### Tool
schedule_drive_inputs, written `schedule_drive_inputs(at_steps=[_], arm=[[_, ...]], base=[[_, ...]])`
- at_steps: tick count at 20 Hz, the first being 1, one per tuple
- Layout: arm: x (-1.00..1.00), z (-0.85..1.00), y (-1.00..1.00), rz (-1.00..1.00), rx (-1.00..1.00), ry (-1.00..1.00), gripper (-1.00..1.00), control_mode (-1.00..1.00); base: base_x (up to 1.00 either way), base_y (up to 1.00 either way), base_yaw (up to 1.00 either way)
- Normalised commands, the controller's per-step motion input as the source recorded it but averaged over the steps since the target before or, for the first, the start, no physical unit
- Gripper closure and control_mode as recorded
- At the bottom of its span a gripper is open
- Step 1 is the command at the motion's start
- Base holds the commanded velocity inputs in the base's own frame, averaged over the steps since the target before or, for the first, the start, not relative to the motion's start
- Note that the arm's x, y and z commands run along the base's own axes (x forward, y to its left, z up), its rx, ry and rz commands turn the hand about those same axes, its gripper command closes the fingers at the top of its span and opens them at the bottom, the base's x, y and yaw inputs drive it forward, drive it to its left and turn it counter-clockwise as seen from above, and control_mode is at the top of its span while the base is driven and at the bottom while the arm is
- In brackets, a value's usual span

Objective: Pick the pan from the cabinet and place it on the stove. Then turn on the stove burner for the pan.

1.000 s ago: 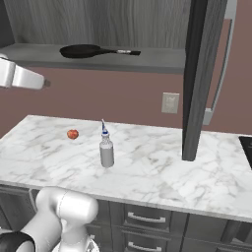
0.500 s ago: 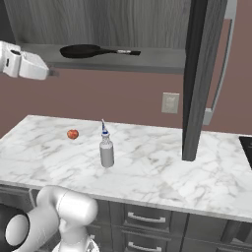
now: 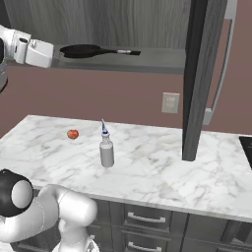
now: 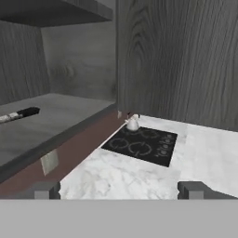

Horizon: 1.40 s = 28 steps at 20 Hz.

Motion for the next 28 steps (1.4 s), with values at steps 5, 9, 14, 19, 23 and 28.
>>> schedule_drive_inputs(at_steps=[5, 9, 14, 19, 23, 28], arm=[[0.13, 0.0, -0.35, -0.04, 0.0, 0.0, -1.0, -1.0], [0.21, 0.0, -0.39, 0.0, 0.02, -0.06, -1.0, -1.0], [0.3, 0.0, -0.3, 0.0, 0.02, -0.06, -1.0, -1.0], [0.43, -0.04, -0.19, 0.0, 0.01, -0.07, -1.0, -1.0], [0.5, 0.0, -0.11, -0.03, 0.01, -0.07, -1.0, -1.0], [0.44, 0.0, -0.07, -0.04, 0.01, -0.07, -1.0, -1.0]], base=[[0.0, 0.0, 0.0], [0.0, 0.0, 0.0], [0.0, 0.0, 0.0], [0.0, 0.0, 0.0], [0.0, 0.0, 0.0], [0.0, 0.0, 0.0]])
